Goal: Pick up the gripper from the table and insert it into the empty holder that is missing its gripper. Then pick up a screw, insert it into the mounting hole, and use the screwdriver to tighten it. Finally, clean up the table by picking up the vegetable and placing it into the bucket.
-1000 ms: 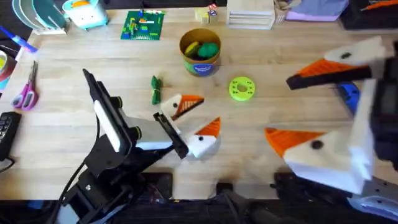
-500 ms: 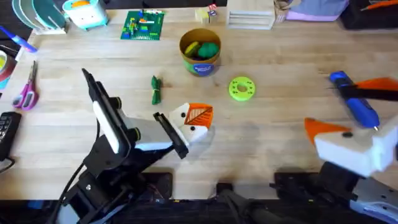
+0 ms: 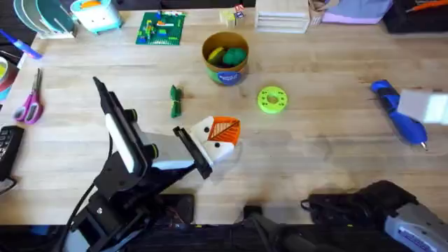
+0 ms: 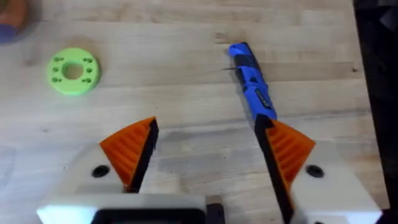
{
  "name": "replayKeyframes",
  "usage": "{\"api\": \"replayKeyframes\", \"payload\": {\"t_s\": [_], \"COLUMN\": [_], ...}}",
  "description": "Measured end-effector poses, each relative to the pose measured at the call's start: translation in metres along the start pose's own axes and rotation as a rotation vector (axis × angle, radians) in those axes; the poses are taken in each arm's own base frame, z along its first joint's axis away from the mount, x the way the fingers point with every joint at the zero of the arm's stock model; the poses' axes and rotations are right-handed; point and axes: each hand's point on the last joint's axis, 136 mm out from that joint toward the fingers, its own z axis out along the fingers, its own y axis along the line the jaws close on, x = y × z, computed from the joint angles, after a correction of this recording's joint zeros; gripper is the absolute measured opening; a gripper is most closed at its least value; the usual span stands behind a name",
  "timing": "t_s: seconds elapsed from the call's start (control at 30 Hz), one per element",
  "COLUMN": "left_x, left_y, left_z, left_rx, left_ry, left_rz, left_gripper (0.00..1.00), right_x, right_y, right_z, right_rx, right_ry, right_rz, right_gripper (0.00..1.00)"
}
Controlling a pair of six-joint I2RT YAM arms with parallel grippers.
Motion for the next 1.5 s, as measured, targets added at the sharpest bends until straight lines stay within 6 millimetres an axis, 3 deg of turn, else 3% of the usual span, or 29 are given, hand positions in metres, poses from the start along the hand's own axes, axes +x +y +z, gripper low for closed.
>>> {"api": "replayKeyframes", "payload": {"t_s": [0.17, 0.3, 0.4, 0.57, 0.77, 1.03, 1.3, 1.5], "left_x": [0.000, 0.000, 0.000, 0.000, 0.002, 0.003, 0.003, 0.003], "left_y": [0.000, 0.000, 0.000, 0.000, 0.000, 0.000, 0.000, 0.000], "left_z": [0.000, 0.000, 0.000, 0.000, 0.000, 0.000, 0.000, 0.000], "left_rx": [0.000, 0.000, 0.000, 0.001, 0.001, 0.001, 0.001, 0.001], "left_ry": [0.000, 0.001, 0.001, 0.001, 0.007, 0.012, 0.012, 0.012], "left_rz": [0.000, 0.000, 0.000, 0.000, -0.002, -0.003, -0.003, -0.003], "left_gripper": [0.013, 0.013, 0.013, 0.013, 0.013, 0.013, 0.013, 0.013], "right_x": [-0.025, -0.049, -0.054, -0.034, 0.006, 0.049, 0.054, 0.052], "right_y": [-0.018, -0.035, -0.053, -0.078, -0.111, -0.117, -0.108, -0.110], "right_z": [0.026, 0.058, 0.086, 0.128, 0.178, 0.243, 0.281, 0.296], "right_rx": [0.129, 0.217, 0.261, 0.233, 0.112, -0.116, -0.234, -0.239], "right_ry": [0.031, 0.061, 0.132, 0.320, 0.529, 0.644, 0.612, 0.586], "right_rz": [0.085, 0.100, 0.073, -0.018, -0.076, -0.049, -0.170, -0.207], "right_gripper": [0.994, 0.992, 0.989, 0.992, 0.992, 0.992, 0.992, 0.991]}}
